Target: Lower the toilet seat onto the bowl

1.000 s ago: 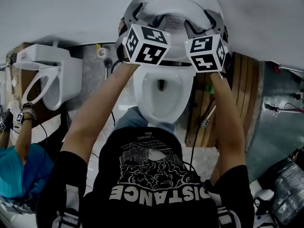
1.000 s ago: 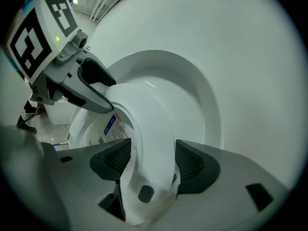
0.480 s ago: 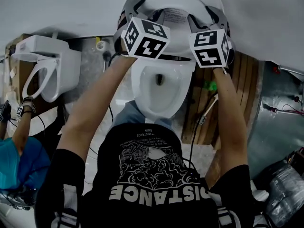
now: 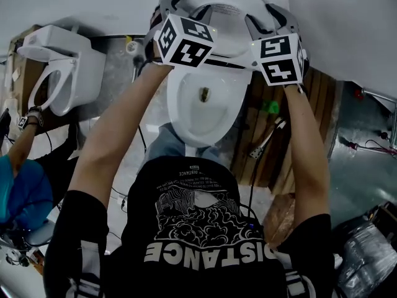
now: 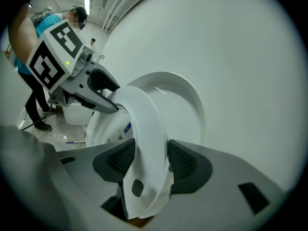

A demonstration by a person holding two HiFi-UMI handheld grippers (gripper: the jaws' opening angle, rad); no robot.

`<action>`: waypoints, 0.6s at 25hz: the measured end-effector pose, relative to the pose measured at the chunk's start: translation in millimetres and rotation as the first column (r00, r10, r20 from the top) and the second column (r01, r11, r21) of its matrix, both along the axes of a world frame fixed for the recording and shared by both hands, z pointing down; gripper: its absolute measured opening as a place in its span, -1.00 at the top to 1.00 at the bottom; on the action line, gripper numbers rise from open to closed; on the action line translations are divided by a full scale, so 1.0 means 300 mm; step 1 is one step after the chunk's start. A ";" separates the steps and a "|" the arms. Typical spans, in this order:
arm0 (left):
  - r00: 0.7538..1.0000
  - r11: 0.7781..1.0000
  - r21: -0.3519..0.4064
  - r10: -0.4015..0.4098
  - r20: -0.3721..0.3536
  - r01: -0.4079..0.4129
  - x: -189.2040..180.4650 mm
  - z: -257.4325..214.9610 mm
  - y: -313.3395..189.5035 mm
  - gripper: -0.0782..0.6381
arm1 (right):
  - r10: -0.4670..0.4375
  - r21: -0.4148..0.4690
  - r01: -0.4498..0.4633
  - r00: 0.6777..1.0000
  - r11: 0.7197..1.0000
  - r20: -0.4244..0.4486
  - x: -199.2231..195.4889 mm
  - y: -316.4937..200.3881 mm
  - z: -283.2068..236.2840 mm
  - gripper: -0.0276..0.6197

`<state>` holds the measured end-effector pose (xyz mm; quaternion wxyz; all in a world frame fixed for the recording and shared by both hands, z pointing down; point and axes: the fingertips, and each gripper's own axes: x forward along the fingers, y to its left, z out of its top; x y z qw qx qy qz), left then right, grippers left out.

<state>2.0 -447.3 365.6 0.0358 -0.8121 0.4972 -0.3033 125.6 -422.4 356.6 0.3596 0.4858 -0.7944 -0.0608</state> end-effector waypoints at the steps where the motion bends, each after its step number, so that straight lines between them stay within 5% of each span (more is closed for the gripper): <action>1: 1.000 1.000 0.001 -0.004 0.001 0.004 -0.003 -0.001 0.016 0.01 | -0.009 -0.002 0.009 1.000 1.000 0.007 -0.002 0.017 -0.001 0.21; 15: 0.999 1.000 0.009 0.000 0.035 -0.001 -0.043 -0.010 0.258 0.01 | -0.241 -0.085 0.248 0.967 0.965 0.086 -0.060 0.250 -0.020 0.24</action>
